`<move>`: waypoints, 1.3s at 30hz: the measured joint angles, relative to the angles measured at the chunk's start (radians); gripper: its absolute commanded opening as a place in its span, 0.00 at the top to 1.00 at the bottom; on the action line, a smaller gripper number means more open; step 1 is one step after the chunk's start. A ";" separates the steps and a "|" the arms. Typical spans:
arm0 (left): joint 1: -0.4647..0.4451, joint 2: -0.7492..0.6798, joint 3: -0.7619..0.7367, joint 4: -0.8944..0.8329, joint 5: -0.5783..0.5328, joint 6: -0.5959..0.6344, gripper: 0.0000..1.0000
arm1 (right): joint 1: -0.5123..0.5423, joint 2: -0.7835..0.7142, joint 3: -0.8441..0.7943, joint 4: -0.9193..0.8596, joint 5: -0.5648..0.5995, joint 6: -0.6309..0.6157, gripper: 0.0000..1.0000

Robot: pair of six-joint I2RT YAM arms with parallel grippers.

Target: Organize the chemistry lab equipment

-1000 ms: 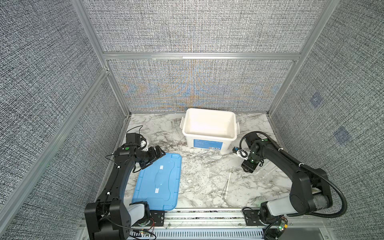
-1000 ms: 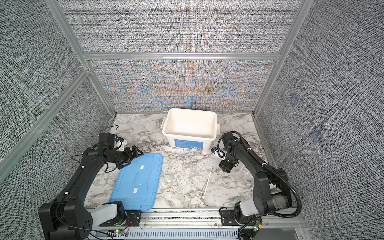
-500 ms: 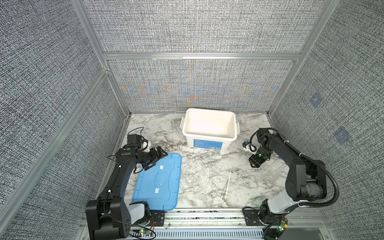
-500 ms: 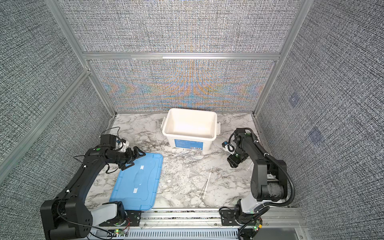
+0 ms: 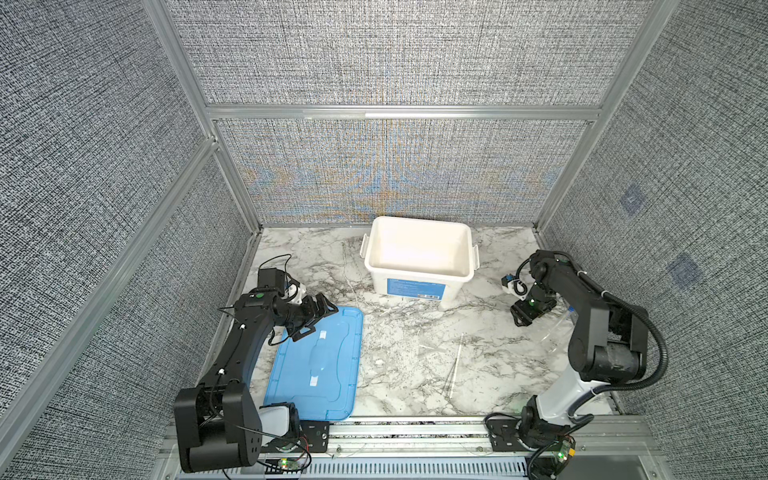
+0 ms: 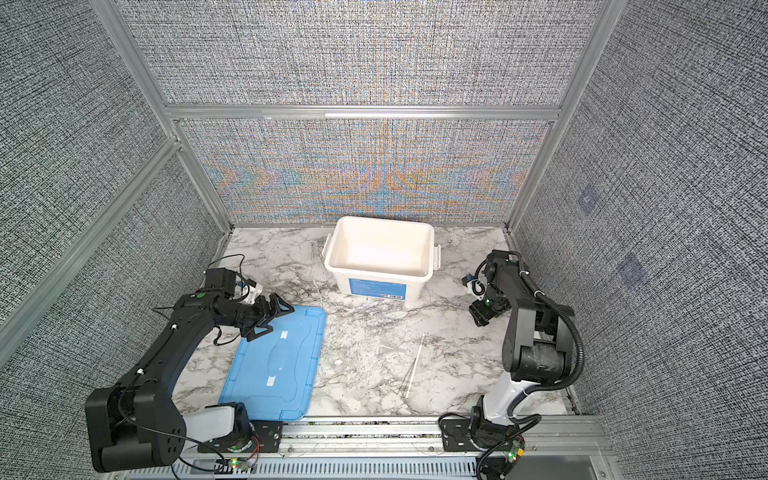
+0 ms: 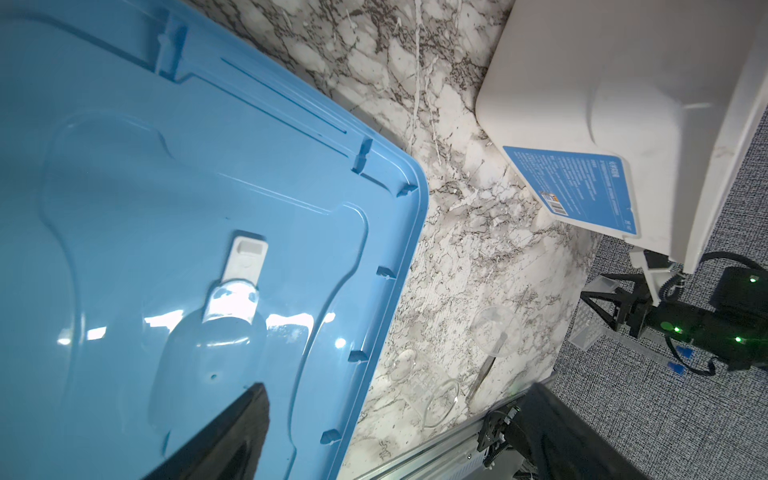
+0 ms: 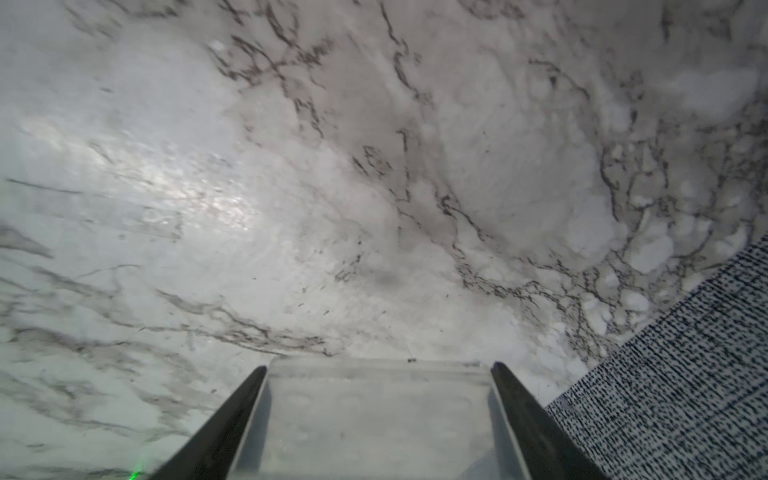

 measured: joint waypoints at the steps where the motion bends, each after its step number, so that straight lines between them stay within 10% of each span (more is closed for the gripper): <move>1: 0.000 0.001 0.000 0.000 0.000 0.000 0.03 | -0.003 -0.003 -0.016 0.014 0.000 0.002 0.35; 39: -0.001 -0.028 -0.017 0.006 -0.003 -0.001 0.03 | -0.216 -0.058 -0.187 0.186 -0.048 0.117 0.27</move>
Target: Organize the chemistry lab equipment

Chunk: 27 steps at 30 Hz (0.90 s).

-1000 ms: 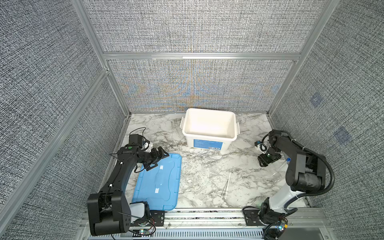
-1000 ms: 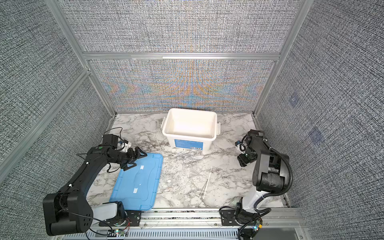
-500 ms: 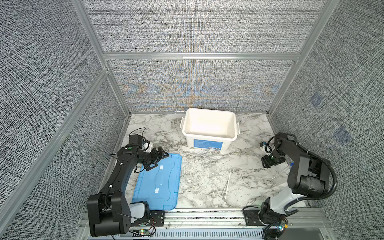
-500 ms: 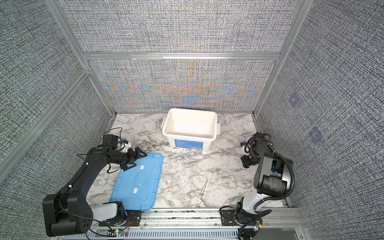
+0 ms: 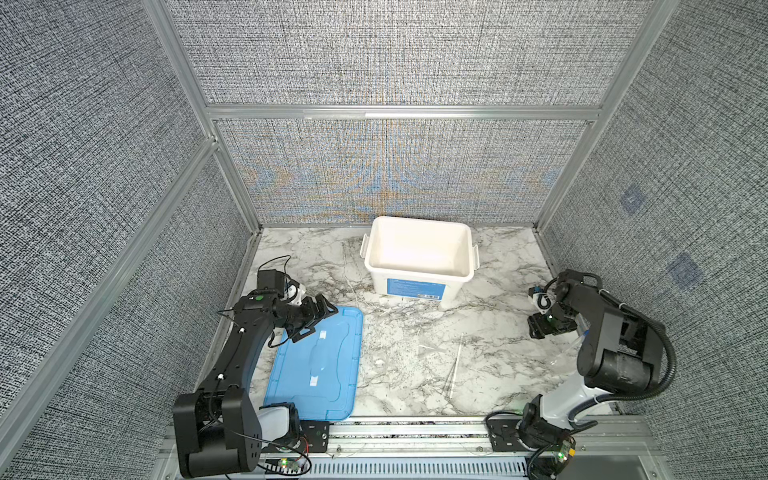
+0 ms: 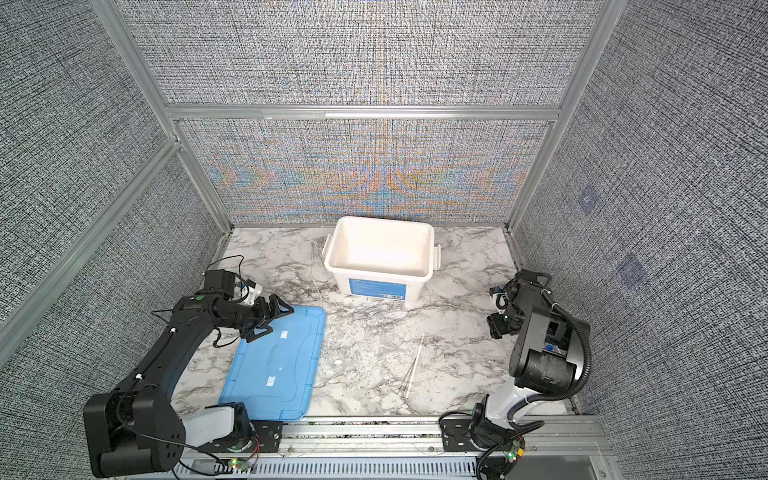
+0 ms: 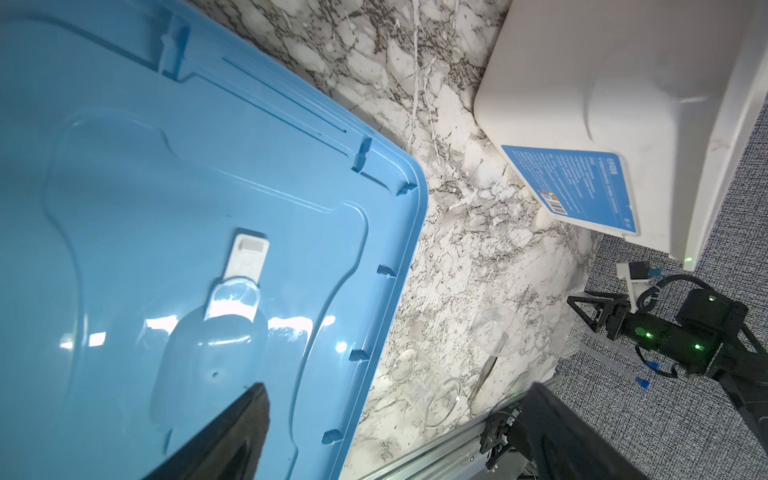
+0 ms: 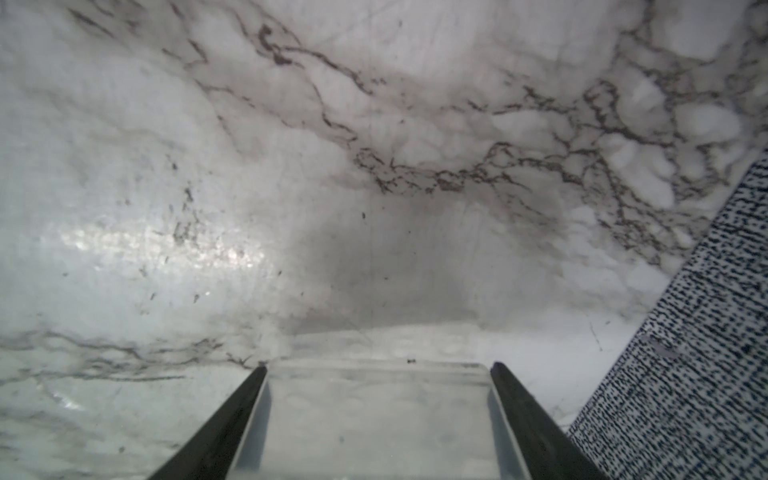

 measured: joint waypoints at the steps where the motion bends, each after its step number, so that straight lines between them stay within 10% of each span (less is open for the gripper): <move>1: 0.000 0.000 0.000 0.000 0.000 0.000 0.03 | 0.000 0.000 0.000 0.000 0.000 0.000 0.27; 23: 0.001 -0.068 0.000 -0.050 -0.026 0.000 0.03 | 0.005 0.040 0.015 0.003 -0.060 -0.016 0.20; 27: 0.001 -0.079 0.008 -0.055 -0.026 0.000 0.03 | 0.005 0.043 0.040 -0.010 -0.070 -0.015 0.01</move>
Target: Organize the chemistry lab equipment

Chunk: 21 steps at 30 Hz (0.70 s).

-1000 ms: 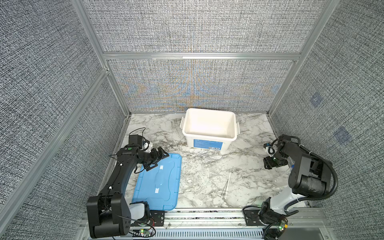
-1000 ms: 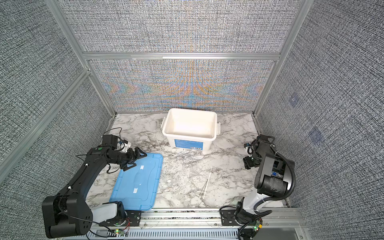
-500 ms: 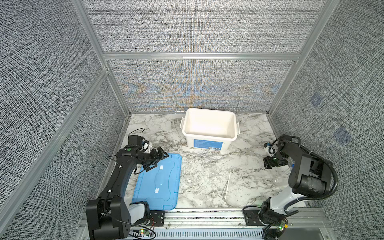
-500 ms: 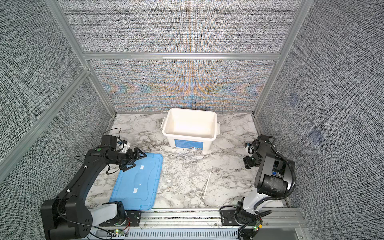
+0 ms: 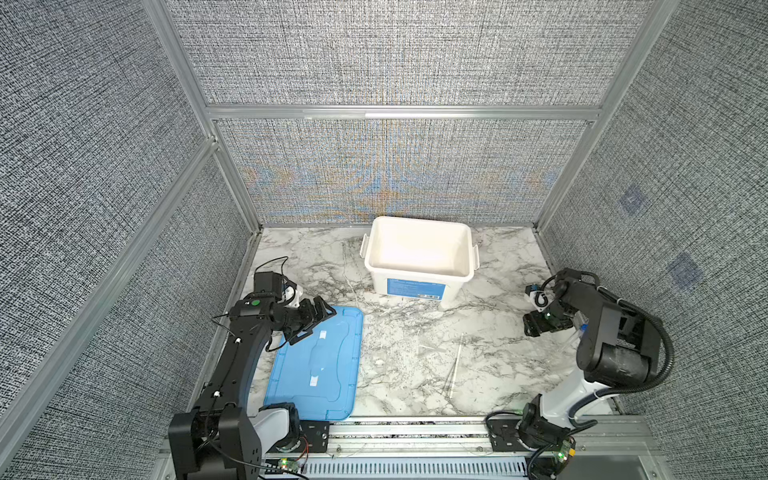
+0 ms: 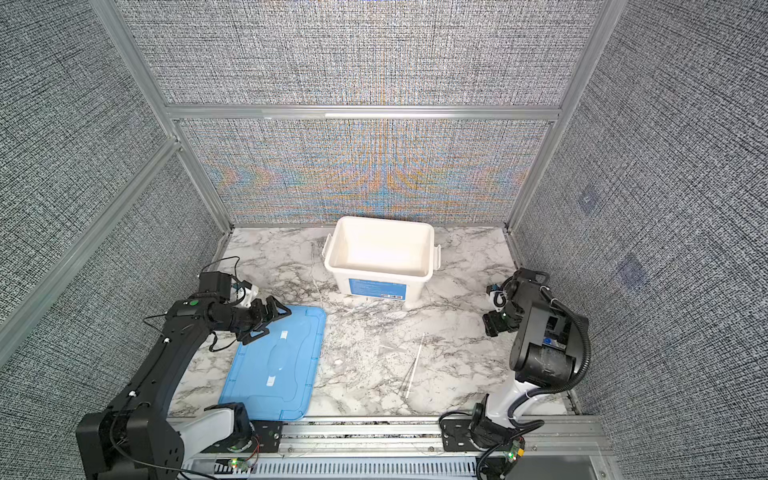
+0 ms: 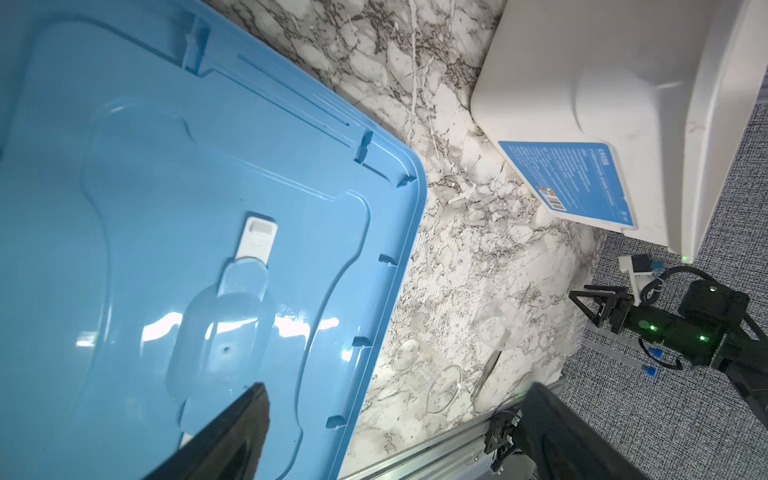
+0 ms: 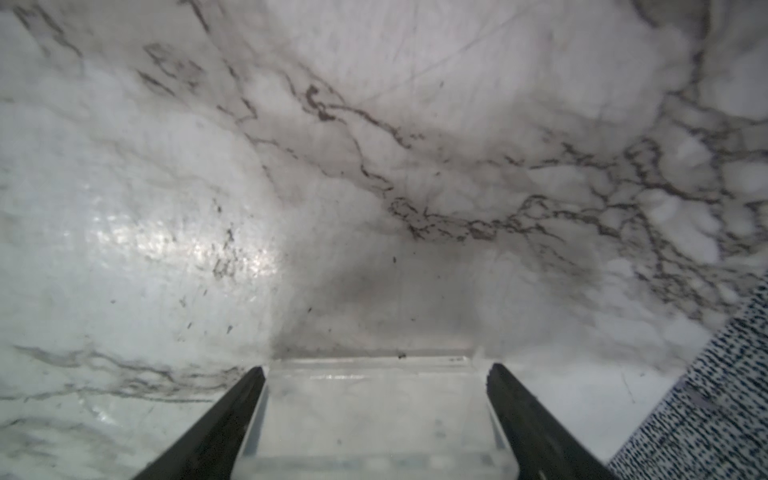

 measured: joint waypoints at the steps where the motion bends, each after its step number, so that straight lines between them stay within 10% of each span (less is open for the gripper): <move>1: 0.000 -0.004 0.002 0.000 0.000 0.000 0.03 | 0.000 0.000 0.004 -0.001 -0.001 -0.007 0.01; 21: 0.000 -0.051 0.035 -0.026 -0.027 -0.023 0.03 | 0.156 -0.093 0.182 -0.152 -0.040 0.004 0.01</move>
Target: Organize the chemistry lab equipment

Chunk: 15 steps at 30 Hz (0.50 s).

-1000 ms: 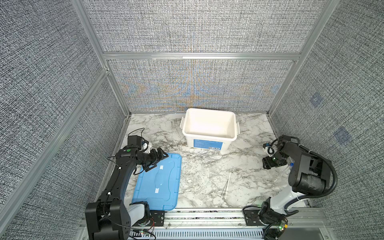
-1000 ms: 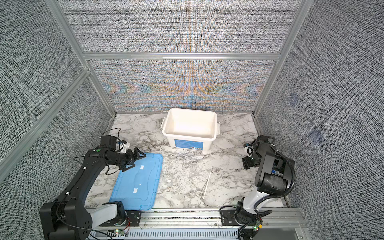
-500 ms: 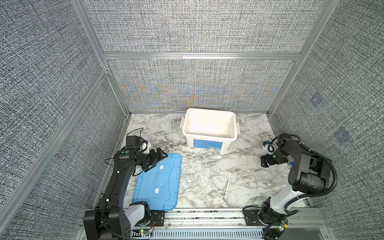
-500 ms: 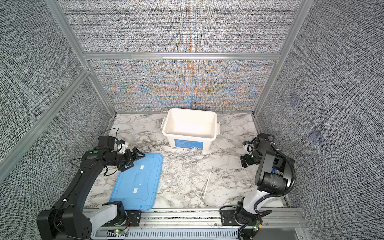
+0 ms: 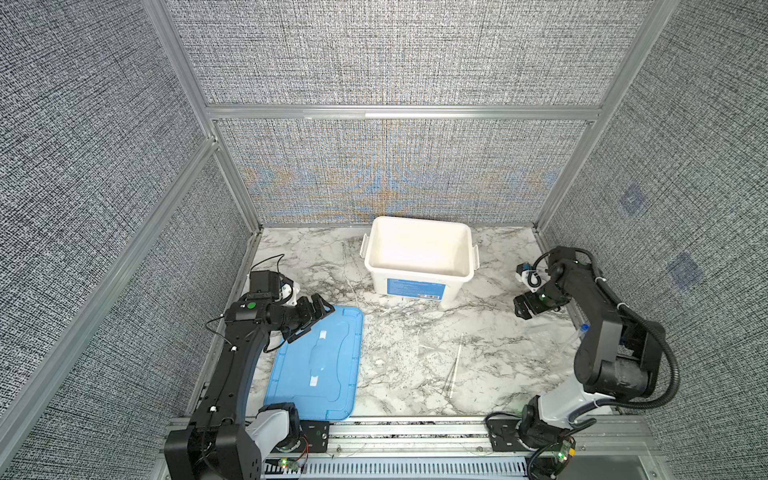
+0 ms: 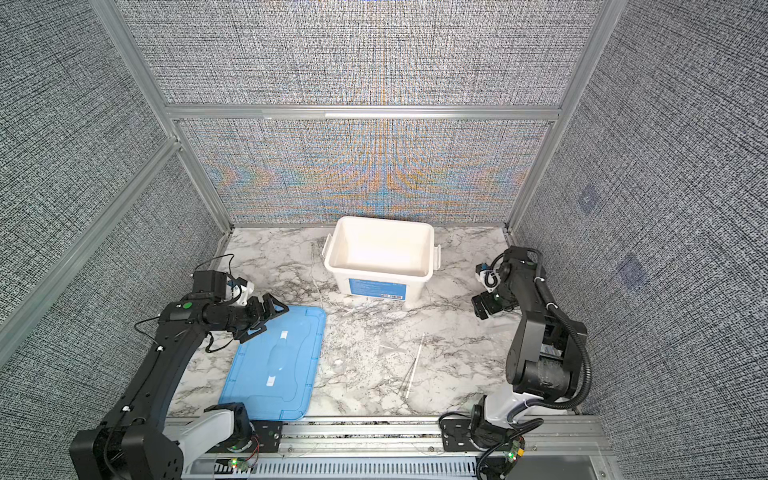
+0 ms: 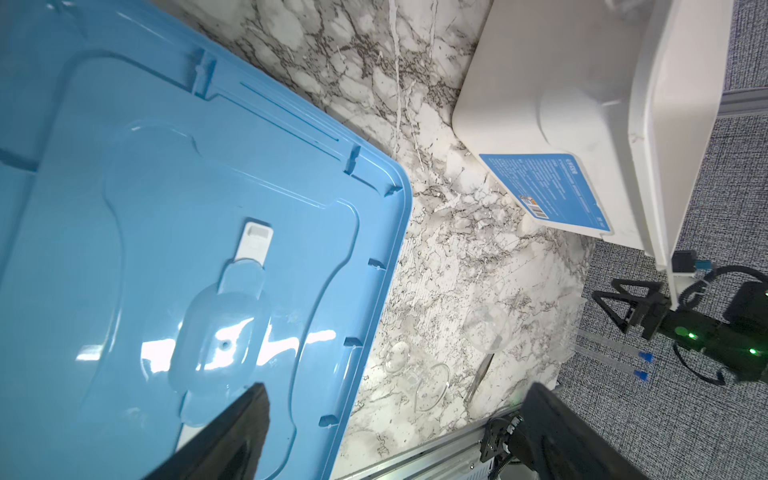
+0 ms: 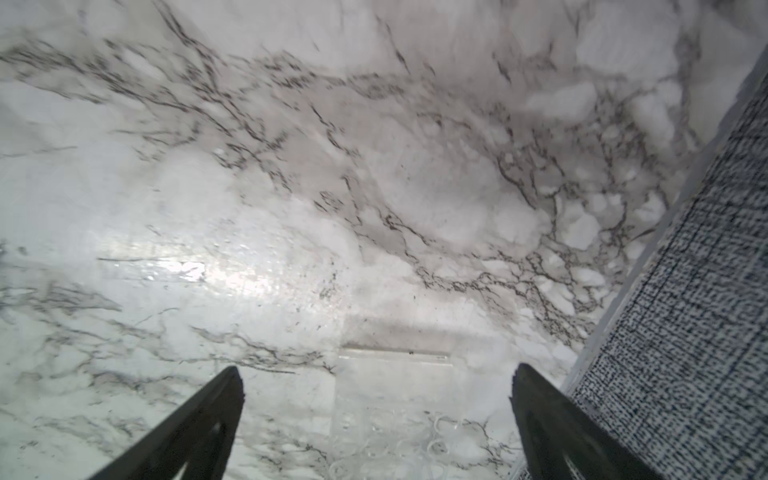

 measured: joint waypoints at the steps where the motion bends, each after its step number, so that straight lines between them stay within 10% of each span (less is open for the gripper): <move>1: 0.000 -0.001 0.006 -0.004 -0.005 0.000 0.03 | 0.020 -0.010 0.014 -0.011 -0.009 0.000 0.01; 15: -0.001 -0.086 0.037 -0.005 -0.006 -0.013 0.03 | 0.485 -0.304 -0.093 0.166 -0.050 0.169 0.01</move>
